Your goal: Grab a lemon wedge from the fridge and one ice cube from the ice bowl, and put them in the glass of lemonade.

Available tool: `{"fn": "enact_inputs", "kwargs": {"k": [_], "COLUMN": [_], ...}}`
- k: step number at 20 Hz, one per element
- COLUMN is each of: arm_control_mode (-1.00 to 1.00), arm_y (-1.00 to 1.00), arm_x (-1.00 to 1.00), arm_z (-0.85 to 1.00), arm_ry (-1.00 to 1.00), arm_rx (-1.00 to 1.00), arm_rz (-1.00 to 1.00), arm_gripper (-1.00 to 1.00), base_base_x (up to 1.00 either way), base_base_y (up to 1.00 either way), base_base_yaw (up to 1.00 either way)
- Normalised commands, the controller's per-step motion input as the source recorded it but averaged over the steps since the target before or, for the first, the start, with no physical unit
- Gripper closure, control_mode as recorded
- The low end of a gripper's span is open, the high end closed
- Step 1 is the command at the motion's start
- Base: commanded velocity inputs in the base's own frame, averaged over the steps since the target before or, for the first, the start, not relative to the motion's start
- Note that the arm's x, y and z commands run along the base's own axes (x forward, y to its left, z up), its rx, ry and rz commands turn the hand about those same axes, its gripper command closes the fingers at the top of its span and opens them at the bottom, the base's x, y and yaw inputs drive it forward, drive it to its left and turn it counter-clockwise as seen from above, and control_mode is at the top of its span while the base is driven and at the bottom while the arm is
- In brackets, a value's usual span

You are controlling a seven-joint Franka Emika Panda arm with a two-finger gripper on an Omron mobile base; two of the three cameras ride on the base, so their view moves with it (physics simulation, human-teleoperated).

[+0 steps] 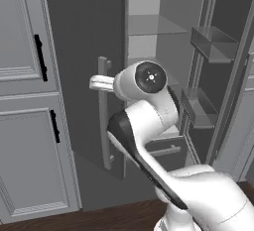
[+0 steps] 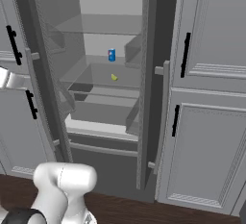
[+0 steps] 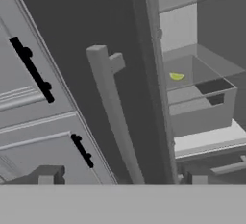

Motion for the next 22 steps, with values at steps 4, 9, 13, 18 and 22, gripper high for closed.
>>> {"fn": "enact_inputs", "kwargs": {"k": [4,9,13,18,22], "arm_control_mode": [-1.00,-1.00,-1.00,-1.00,-1.00], "arm_y": [-1.00,-1.00,-0.72,-0.34,-0.02], "arm_x": [-0.88,0.05,0.68,0.81,1.00], "arm_z": [0.40,0.21,0.01,0.00,0.00], "arm_ry": [-0.09,-0.02,0.14,0.18,0.29], "arm_rx": [0.32,0.30,0.16,0.05,0.00], "arm_rz": [-0.01,0.04,0.14,0.06,0.00], "arm_gripper": [-1.00,-1.00,-1.00,-1.00,-1.00], "base_base_x": [0.00,0.00,0.00,0.00,0.00], "base_base_y": [0.00,0.00,0.00,0.00,0.00], "base_base_yaw": [0.00,0.00,0.00,0.00,0.00]}}
